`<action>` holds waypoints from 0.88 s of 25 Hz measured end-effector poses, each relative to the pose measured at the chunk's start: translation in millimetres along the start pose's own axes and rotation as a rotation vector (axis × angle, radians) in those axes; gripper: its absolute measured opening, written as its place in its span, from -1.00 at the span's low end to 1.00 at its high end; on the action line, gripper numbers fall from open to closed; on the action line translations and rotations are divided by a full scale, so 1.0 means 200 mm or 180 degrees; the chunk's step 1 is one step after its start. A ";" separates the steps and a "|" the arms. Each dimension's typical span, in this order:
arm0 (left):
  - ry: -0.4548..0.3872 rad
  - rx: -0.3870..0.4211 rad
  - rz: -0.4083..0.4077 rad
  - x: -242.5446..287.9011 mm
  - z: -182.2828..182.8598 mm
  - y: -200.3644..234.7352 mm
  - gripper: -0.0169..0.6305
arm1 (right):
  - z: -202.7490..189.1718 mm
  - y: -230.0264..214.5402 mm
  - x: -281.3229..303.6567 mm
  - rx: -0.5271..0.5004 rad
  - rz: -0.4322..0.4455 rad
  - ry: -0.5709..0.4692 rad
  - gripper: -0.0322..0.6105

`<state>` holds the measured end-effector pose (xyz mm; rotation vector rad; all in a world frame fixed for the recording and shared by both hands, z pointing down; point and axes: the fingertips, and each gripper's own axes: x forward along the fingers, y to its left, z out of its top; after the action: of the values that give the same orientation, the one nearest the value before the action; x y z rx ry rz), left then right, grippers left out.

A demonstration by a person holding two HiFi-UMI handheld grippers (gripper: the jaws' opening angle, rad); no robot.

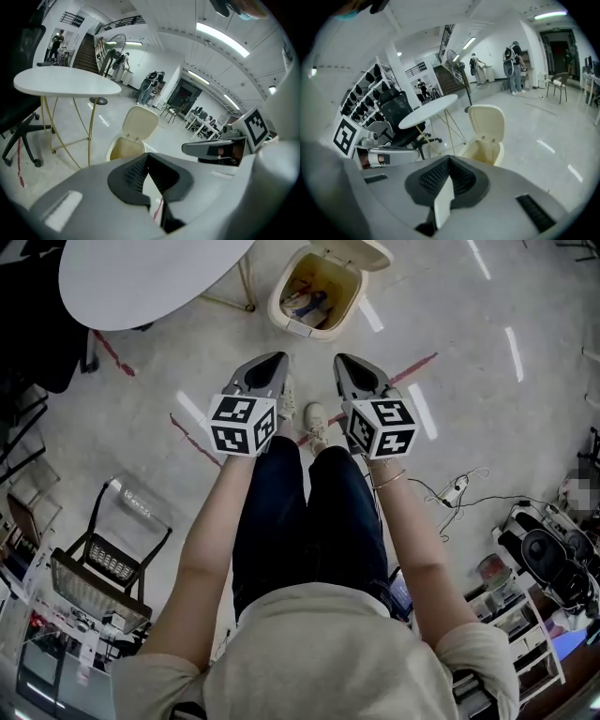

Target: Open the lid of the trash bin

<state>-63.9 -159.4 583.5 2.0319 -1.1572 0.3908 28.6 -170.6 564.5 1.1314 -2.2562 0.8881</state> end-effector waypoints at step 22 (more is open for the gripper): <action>-0.0988 0.0900 -0.0450 -0.72 0.93 -0.67 -0.92 | 0.98 0.61 -0.78 -0.1303 0.0169 -0.1226 -0.88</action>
<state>-48.5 -168.4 314.1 2.4722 -1.1820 0.1786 -6.5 -175.0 287.6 1.1220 -2.6221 0.2091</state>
